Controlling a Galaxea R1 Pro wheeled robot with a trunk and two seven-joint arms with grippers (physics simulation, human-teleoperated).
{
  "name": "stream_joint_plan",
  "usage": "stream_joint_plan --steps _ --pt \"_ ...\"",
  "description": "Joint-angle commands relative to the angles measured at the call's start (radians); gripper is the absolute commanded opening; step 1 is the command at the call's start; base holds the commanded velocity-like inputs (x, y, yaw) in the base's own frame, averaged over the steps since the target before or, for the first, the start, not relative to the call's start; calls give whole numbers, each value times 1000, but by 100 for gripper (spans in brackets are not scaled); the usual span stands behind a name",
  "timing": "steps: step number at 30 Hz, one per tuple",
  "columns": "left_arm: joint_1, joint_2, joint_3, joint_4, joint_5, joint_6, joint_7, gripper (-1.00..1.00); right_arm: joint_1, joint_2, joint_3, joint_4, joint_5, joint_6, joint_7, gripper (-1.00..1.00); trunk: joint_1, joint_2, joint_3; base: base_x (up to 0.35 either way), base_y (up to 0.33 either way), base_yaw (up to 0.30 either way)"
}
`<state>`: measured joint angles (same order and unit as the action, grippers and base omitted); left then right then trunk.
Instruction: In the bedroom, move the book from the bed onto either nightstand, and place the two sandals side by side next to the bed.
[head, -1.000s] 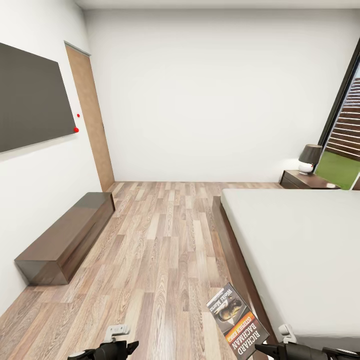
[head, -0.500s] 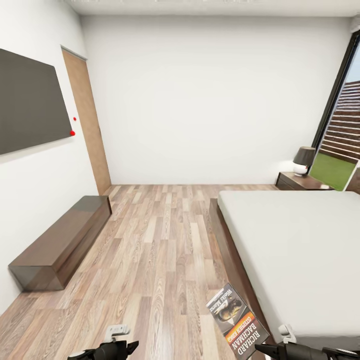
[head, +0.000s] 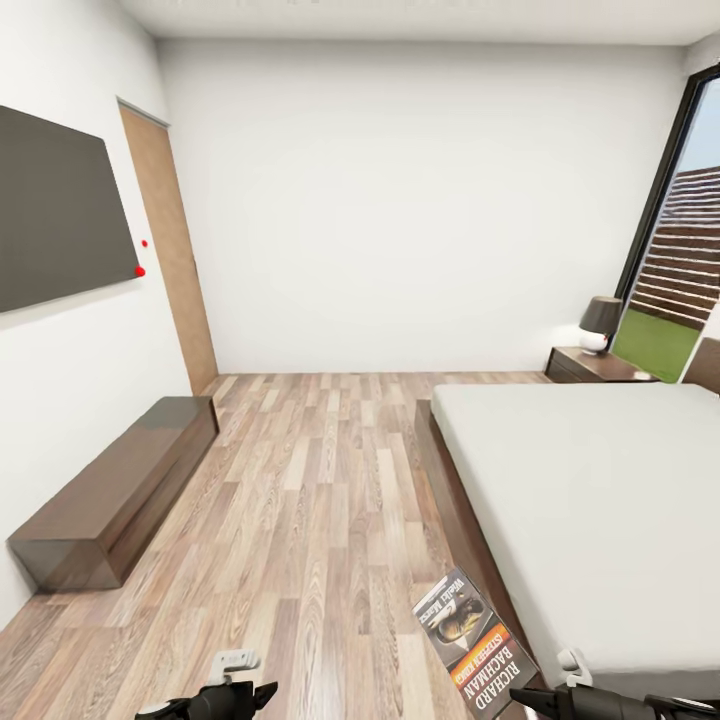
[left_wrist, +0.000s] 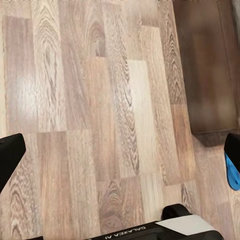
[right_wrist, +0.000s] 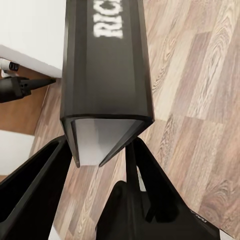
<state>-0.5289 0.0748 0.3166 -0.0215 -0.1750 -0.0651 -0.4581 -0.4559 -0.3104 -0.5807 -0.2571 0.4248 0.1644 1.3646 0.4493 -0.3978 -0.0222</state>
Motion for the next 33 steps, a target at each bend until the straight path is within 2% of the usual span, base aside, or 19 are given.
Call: stream_joint_plan --steps 1,12,33 --pt "-1 0 7 1 -11 -5 -2 100 -1 1 -8 -1 8 11 5 -100 1 -2 -1 0 0 -78" --pt "-2 0 7 0 -11 -5 -2 100 -1 1 -9 -1 8 11 5 -100 1 -2 12 22 0 -63" --pt "-1 0 7 1 -11 -5 -2 100 -1 1 -9 -1 8 11 5 -100 1 -2 13 312 0 -1"
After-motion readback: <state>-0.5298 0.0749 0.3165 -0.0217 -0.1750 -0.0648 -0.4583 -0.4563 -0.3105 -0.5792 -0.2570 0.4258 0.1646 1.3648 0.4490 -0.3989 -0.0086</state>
